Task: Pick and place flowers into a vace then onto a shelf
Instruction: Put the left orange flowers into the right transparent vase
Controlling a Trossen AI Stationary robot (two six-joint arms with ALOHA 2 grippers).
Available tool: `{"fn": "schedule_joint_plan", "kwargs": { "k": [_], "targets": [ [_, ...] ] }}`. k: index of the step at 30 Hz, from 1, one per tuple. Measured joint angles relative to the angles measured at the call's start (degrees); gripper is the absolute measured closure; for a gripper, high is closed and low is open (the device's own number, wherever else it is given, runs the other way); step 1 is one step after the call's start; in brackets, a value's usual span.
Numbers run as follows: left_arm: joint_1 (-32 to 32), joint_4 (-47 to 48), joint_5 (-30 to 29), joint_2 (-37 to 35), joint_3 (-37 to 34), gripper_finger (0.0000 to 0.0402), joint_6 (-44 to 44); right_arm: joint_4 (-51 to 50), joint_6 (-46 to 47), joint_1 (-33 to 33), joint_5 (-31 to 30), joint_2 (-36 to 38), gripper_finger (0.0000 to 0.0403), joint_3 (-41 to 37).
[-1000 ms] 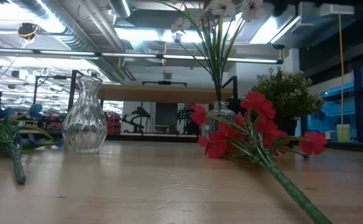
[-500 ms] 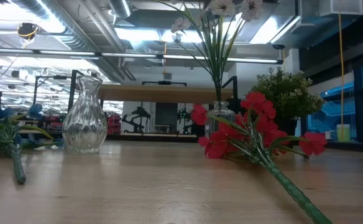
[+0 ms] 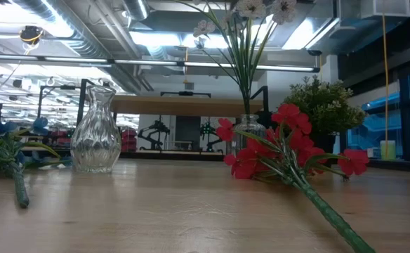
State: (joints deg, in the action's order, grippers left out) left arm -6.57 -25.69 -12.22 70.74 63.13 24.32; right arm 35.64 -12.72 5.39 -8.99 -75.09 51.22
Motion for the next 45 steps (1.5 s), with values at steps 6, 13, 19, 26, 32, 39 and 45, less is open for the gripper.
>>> {"fn": "schedule_joint_plan", "kwargs": {
  "k": [6,13,19,26,32,39,45],
  "targets": [
    [0.0,0.02,2.14,0.0,0.0,0.0398,-0.97,4.43,0.77,-1.51,6.07,-1.51,0.022,0.0],
    [-0.02,-0.54,4.43,0.56,0.0,0.0398,-1.03,9.72,3.46,-3.8,10.68,-4.43,0.0221,0.0],
    [0.04,-4.64,4.43,2.88,0.0,0.0398,0.3,13.9,3.63,-4.12,14.75,-6.63,0.0221,0.0],
    [0.05,-8.48,5.8,4.98,0.0,0.0398,0.46,16.21,3.61,-4.44,14.69,-6.82,0.0221,0.0],
    [0.08,-10.75,7.28,6.66,0.0,0.0398,0.48,16.69,3.81,-4.44,15.03,-6.84,0.0221,0.0],
    [1.3,-12.23,7.42,7.26,0.0,0.0398,-0.92,16.93,4.92,-4.44,17.49,-6.84,0.0221,0.0],
    [1.49,-12.14,8.08,7.3,0.0,0.0398,-1.28,16.93,4.85,-4.44,17.5,-6.84,0.0221,0.0]
  ]
}}
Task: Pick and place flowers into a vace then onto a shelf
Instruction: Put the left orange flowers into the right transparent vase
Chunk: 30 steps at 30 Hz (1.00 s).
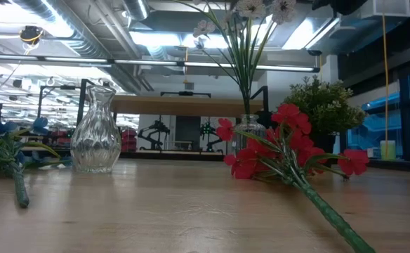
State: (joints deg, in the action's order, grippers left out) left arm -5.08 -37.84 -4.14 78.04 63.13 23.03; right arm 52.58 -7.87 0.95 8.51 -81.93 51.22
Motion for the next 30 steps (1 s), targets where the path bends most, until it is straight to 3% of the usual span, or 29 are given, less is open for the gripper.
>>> {"fn": "schedule_joint_plan", "kwargs": {
  "k": [8,19,25,30],
  "targets": [
    [0.0,-0.1,2.63,0.0,0.0,0.0398,-1.47,0.67,-0.36,-0.22,0.07,0.0,0.0255,0.0],
    [-0.02,0.68,2.18,0.0,0.0,0.0398,-2.92,0.7,-1.74,-0.2,0.09,0.0,0.039,0.0],
    [-0.02,2.3,1.74,-0.02,0.0,0.0393,-2.95,0.34,-1.65,-0.2,0.09,0.0,0.0391,0.0],
    [0.0,4.36,-2.88,-0.63,0.0,0.0365,-2.93,0.33,-1.63,-0.2,0.09,0.0,0.0395,0.0]
  ]
}}
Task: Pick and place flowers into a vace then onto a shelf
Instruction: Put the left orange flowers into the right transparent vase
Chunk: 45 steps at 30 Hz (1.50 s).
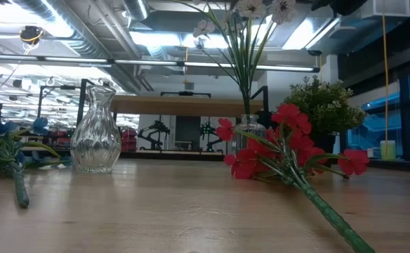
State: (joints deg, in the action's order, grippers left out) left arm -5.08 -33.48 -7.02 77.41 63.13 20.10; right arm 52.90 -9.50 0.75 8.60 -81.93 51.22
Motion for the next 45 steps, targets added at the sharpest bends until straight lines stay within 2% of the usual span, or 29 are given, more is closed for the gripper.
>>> {"fn": "schedule_joint_plan", "kwargs": {
  "k": [10,17,23,28,33,45],
  "targets": [
    [-0.07,10.86,-2.57,-5.54,0.0,0.029,-0.76,-0.44,-0.72,0.0,0.0,0.08,0.0397,0.0],
    [-0.07,23.08,-4.32,-10.47,0.0,0.0273,-0.92,-2.53,-1.29,-0.1,-0.68,1.34,0.0397,0.0],
    [-0.07,33.51,-14.94,-13.24,0.02,0.0299,-2.1,-10.77,-1.29,-0.52,-4.05,4.43,0.0397,0.02],
    [-0.07,38.9,-19.91,-13.44,0.02,0.0343,-2.64,-17.73,-1.32,-0.54,-8.4,7.5,0.0397,0.02],
    [-0.04,41.51,-22.48,-13.5,0.02,0.0395,-3.89,-21.4,-1.64,-0.55,-9.65,11.01,0.0397,0.02],
    [1.18,43.48,-25.13,-14.05,-0.25,0.0401,-4.97,-34.18,-2.39,-0.48,-18.76,19.01,0.0397,0.02]
  ]
}}
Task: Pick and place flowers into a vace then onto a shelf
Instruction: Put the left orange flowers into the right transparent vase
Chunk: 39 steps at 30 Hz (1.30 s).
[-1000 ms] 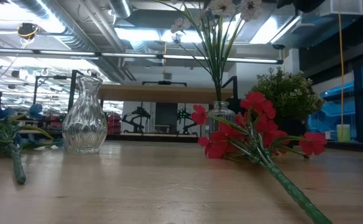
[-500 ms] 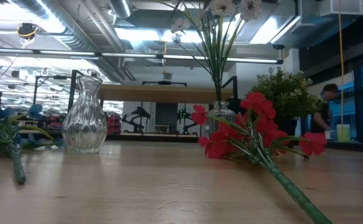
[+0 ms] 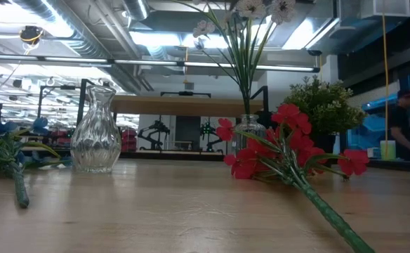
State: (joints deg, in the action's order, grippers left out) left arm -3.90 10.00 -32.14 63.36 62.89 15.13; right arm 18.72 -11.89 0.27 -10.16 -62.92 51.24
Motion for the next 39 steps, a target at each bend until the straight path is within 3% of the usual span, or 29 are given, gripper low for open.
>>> {"fn": "schedule_joint_plan", "kwargs": {
  "k": [5,9,13,19,27,31,39],
  "targets": [
    [2.68,-6.76,1.64,-2.03,-7.67,0.0401,-1.06,-5.13,1.47,0.0,-1.46,3.74,0.0397,0.0],
    [4.67,-10.64,8.79,-6.58,-14.59,0.04,-1.47,-10.4,3.03,0.21,-1.46,6.41,0.0397,0.0],
    [6.08,-11.95,12.28,-12.56,-20.28,0.0401,-2.43,-13.8,3.95,0.93,-1.91,8.84,0.0397,0.0],
    [8.11,-12.02,23.76,-21.27,-27.75,0.04,-2.53,-19.04,5.95,2.58,-8.69,10.75,0.0397,-0.26],
    [9.82,-11.96,24.55,-27.23,-32.98,0.0399,-4.54,-13.41,10.49,3.41,-9.35,10.67,0.0397,-7.91],
    [9.8,-11.99,24.48,-27.29,-33.41,0.0401,-5.37,-7.33,10.28,3.41,-12.17,10.66,0.0397,-12.66],
    [9.82,-13.27,24.35,-27.11,-33.41,0.04,-5.38,0.8,12.4,3.54,-11.27,10.59,0.0397,-20.5]
  ]
}}
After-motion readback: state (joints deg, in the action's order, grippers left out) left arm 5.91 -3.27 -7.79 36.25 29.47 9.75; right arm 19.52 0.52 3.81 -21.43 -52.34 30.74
